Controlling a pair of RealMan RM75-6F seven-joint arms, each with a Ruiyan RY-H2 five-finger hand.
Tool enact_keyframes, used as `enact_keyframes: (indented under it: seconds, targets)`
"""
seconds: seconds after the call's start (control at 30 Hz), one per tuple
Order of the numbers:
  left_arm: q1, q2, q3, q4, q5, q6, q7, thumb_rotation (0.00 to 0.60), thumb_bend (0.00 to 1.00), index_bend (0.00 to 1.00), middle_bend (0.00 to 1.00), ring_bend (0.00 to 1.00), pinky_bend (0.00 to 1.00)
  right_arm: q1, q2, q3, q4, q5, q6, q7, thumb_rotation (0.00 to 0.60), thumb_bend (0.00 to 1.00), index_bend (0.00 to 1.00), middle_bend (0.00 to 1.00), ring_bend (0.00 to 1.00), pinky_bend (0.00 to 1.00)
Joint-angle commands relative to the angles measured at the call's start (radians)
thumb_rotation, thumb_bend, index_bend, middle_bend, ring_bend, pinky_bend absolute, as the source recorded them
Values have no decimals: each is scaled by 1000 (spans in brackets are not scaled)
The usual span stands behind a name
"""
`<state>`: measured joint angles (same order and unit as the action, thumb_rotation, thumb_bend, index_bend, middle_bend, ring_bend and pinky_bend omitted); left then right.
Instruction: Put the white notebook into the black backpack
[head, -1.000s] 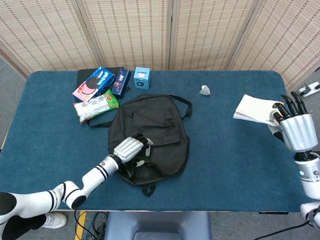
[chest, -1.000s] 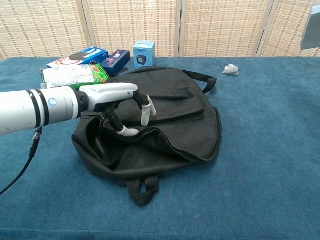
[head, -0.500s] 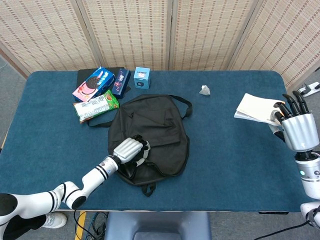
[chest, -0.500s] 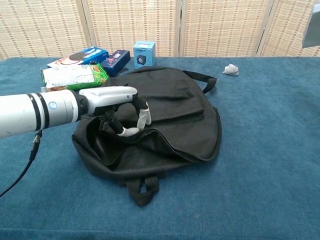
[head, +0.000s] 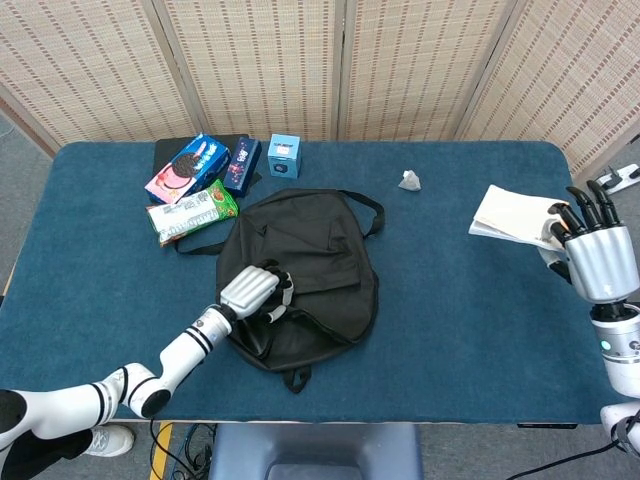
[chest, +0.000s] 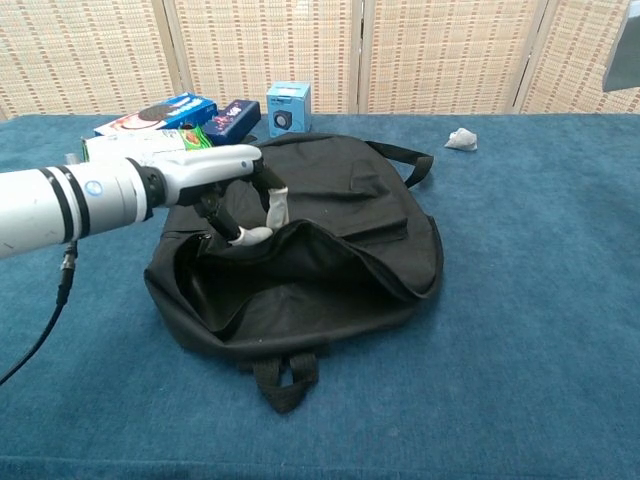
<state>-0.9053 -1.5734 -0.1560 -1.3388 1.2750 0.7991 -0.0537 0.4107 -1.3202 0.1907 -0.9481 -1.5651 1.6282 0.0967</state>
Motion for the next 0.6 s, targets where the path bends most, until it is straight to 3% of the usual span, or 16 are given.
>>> enact_keyframes:
  seconds: [0.03,0.27,0.6]
  targets:
    - [14,30,-18,-25,-17,20,-5,600,554,815,377,313,128,-2,3,1,-6,-2,7,2,600,505,694,413,187,123]
    - [39,81,-65,-53,-77,51,-17,600,554,816,378,313,128,-4,16,3,-44,-34,61,7,600,505,698,414,189,124]
    - [28,111,-119,-37,-192,16,-8,600,554,816,377,313,129,-1,64,14,-199,-115,169,5,600,505,702,418,193,123]
